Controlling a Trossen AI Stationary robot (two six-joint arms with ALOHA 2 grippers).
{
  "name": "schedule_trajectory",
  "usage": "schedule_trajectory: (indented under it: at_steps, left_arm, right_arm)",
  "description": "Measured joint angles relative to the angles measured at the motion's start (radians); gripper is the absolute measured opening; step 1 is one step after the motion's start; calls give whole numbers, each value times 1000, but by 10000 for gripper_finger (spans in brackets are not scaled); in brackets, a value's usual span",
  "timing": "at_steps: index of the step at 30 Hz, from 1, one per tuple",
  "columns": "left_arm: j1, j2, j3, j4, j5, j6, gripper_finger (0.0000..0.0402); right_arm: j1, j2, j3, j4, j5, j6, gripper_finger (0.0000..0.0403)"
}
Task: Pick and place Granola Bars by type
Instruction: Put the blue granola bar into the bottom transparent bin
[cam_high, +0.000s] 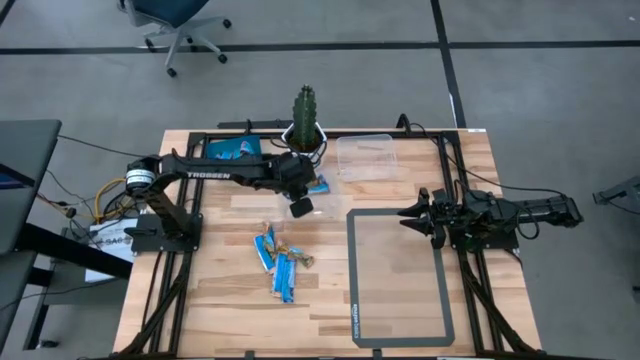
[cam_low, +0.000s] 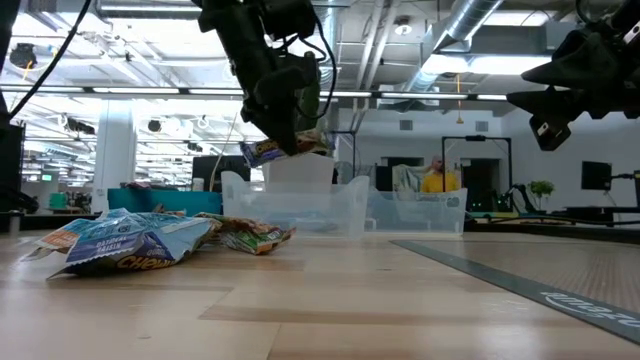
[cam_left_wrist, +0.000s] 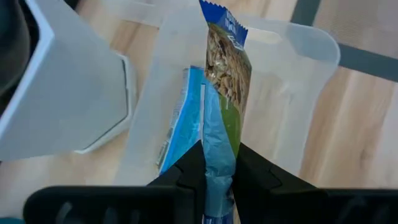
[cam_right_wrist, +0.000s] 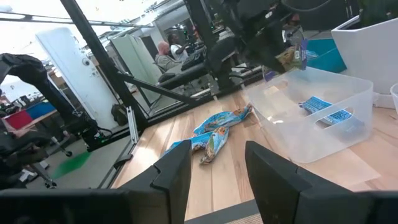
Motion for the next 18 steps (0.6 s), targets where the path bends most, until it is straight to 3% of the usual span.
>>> schedule_trajectory:
  at_steps: [8, 18]
  left_arm:
    - [-1, 0, 0, 0, 12, 13, 97]
    - [-29, 0, 0, -29, 14, 16, 103]
  right_arm:
    - [0, 0, 0, 0, 0, 0, 141]
    - [0, 0, 0, 0, 0, 0, 142]
